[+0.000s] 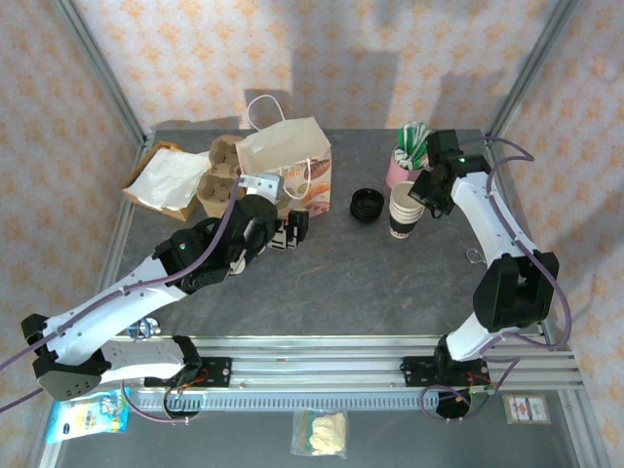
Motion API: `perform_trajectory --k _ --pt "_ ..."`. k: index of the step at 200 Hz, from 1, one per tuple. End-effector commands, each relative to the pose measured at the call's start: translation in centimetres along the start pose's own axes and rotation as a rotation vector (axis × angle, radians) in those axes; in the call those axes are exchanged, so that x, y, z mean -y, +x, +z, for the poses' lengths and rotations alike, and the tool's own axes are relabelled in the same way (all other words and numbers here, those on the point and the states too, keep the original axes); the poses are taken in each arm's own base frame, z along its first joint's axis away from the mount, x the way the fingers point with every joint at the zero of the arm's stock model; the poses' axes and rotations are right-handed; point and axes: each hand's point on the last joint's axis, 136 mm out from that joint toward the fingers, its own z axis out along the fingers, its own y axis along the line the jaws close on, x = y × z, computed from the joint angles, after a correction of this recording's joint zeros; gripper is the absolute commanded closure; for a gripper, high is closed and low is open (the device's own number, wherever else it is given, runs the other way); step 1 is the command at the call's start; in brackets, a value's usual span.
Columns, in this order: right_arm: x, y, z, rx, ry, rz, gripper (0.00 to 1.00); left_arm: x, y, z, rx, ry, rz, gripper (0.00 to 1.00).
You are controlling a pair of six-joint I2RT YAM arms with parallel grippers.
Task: Pack the takeout coffee
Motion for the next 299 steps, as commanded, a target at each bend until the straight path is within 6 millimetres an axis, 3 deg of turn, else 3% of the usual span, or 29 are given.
perform_trajectory --k 1,94,171,212,262,278,299 --pt "-0.4 -1.1 -2.9 0.063 -0.028 0.01 1.0 -0.1 -0.6 -0.4 0.033 0.004 -0.03 0.12" --pt "-0.6 -0.4 -3.2 0.063 -0.072 0.023 1.0 0.0 -0.7 -0.3 0.041 0.006 -0.043 0.12" --pt "-3.6 1.2 -4.8 0.056 -0.33 0.029 1.0 0.8 -0.3 0.5 0.014 0.028 -0.096 0.11" --pt "-4.4 2.4 -4.9 0.053 -0.442 0.048 1.0 3.7 1.8 2.5 -0.07 0.133 -0.175 0.1" --pt "-4.1 2.4 -5.3 0.08 -0.449 0.047 1.0 7.2 5.5 5.9 -0.172 0.265 -0.314 0.09" --pt "-4.0 2.6 -5.2 0.076 -0.45 0.051 1.0 7.9 6.8 7.1 -0.195 0.307 -0.369 0.1" --pt "-3.9 2.6 -5.4 0.08 -0.448 0.056 1.0 8.1 7.0 7.8 -0.19 0.314 -0.408 0.1"
